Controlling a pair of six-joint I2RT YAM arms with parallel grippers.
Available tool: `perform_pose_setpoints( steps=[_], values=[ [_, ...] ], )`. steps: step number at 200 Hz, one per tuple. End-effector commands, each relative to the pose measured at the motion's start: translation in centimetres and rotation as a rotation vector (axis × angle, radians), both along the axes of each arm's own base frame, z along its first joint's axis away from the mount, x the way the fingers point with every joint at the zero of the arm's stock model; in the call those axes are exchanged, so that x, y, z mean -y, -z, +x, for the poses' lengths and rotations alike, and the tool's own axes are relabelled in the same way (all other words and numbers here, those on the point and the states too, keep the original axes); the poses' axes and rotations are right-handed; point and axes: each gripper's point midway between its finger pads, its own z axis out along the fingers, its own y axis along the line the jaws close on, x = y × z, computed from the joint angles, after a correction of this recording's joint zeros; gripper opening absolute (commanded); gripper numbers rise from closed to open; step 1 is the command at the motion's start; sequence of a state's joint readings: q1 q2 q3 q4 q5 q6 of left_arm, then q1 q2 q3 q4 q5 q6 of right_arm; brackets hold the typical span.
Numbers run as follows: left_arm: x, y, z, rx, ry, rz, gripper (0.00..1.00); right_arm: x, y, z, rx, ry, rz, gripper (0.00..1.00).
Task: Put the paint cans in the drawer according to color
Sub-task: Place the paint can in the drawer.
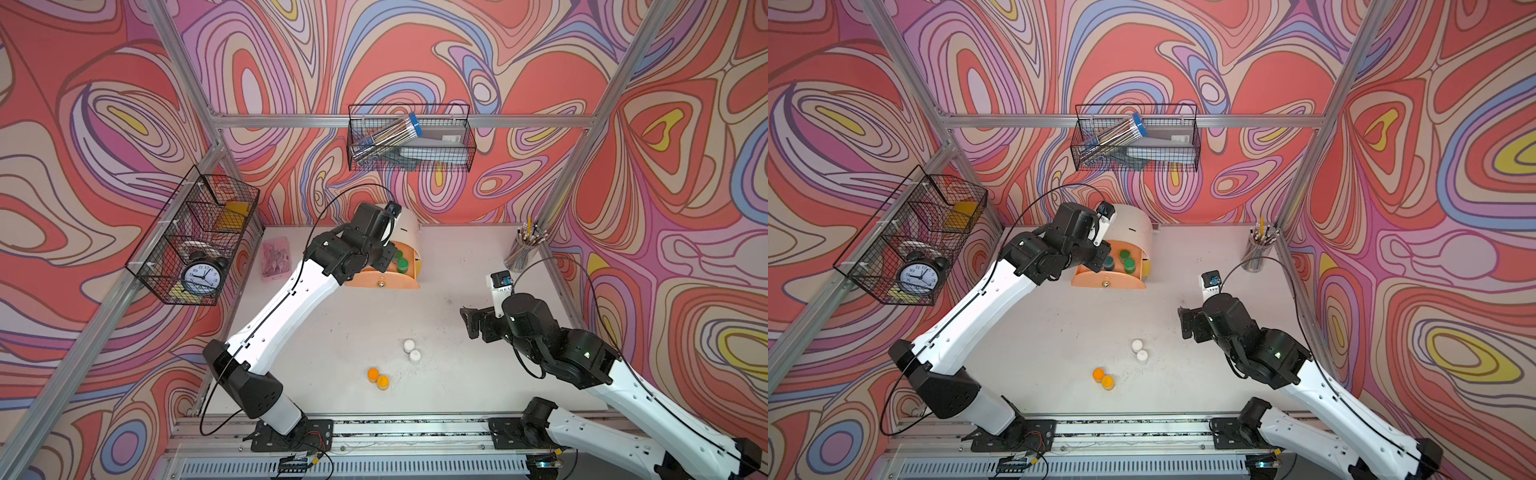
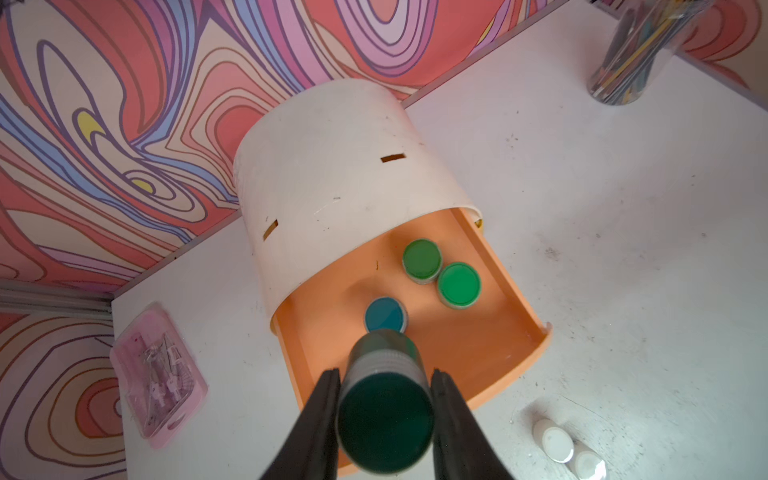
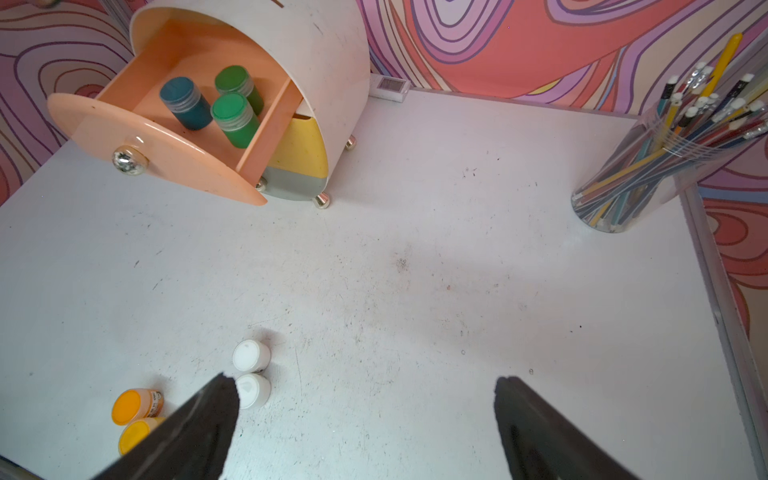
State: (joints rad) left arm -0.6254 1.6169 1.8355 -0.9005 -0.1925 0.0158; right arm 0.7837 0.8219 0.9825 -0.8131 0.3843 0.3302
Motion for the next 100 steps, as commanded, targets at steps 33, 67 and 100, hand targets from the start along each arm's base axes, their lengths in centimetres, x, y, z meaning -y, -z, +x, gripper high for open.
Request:
perform_pose_setpoints(
  steps=[33,67,100],
  values=[
    [-3.0,4.0,2.1,-0.108,-0.052,0.076,0.17,-0.1,0.8,0.1,0.008,-0.018,-0.020,0.98],
    [-3.9,5.9,3.0,-0.144,-0.080,0.070,0.18,0.1,1.2,0.1,0.006,-0.016,-0.036,0.98],
    [-3.8,7.7,3.3,-0.182,-0.083,0.054,0.24,0.2,1.2,0.1,0.008,-0.015,-0.041,0.98]
  ],
)
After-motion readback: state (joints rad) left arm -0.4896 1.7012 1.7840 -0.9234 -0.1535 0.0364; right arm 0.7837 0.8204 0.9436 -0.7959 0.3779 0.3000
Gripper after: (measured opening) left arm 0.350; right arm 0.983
